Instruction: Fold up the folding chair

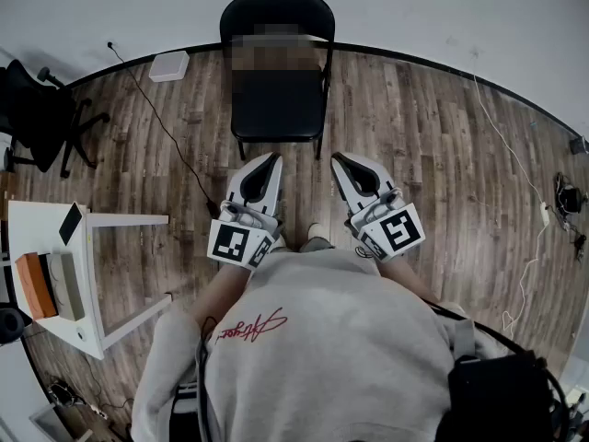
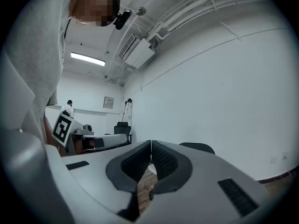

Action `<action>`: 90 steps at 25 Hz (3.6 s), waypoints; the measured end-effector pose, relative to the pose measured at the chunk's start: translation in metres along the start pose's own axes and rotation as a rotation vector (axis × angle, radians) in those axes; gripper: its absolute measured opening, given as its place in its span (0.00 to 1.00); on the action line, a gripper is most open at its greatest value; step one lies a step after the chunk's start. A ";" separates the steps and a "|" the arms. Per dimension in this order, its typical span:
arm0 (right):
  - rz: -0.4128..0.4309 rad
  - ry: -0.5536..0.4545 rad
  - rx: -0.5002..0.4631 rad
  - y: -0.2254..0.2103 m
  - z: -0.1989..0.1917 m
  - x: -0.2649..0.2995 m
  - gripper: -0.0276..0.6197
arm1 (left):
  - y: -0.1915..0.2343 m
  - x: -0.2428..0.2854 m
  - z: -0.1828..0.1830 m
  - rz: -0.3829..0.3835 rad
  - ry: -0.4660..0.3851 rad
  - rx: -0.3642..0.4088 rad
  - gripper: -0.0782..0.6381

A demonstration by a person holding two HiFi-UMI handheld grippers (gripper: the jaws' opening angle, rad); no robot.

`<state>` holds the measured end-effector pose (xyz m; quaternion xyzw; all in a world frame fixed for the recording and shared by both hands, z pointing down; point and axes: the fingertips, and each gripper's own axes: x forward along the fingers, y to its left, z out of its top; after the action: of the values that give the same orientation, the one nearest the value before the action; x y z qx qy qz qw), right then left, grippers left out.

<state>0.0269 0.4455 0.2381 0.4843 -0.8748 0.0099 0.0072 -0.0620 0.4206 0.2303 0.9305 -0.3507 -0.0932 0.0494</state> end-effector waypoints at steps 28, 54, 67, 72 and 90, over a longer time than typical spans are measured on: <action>-0.018 -0.064 -0.096 -0.059 0.015 -0.009 0.07 | -0.003 0.042 -0.006 0.087 -0.020 0.007 0.13; -0.128 -0.029 -0.146 -0.186 0.005 0.186 0.07 | 0.164 0.185 -0.017 0.036 0.010 -0.043 0.13; -0.251 0.230 -0.056 -0.297 -0.093 0.254 0.35 | 0.241 0.207 -0.164 0.238 0.220 -0.510 0.48; -0.273 0.360 0.006 -0.368 -0.184 0.270 0.37 | 0.263 0.136 -0.312 0.648 0.374 -0.838 0.53; -0.344 0.440 0.055 -0.471 -0.368 0.338 0.41 | 0.278 0.049 -0.554 0.789 0.273 -1.326 0.63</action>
<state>0.2480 -0.0821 0.6189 0.6120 -0.7565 0.1373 0.1852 -0.0896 0.1941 0.8085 0.5167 -0.5172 -0.1434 0.6670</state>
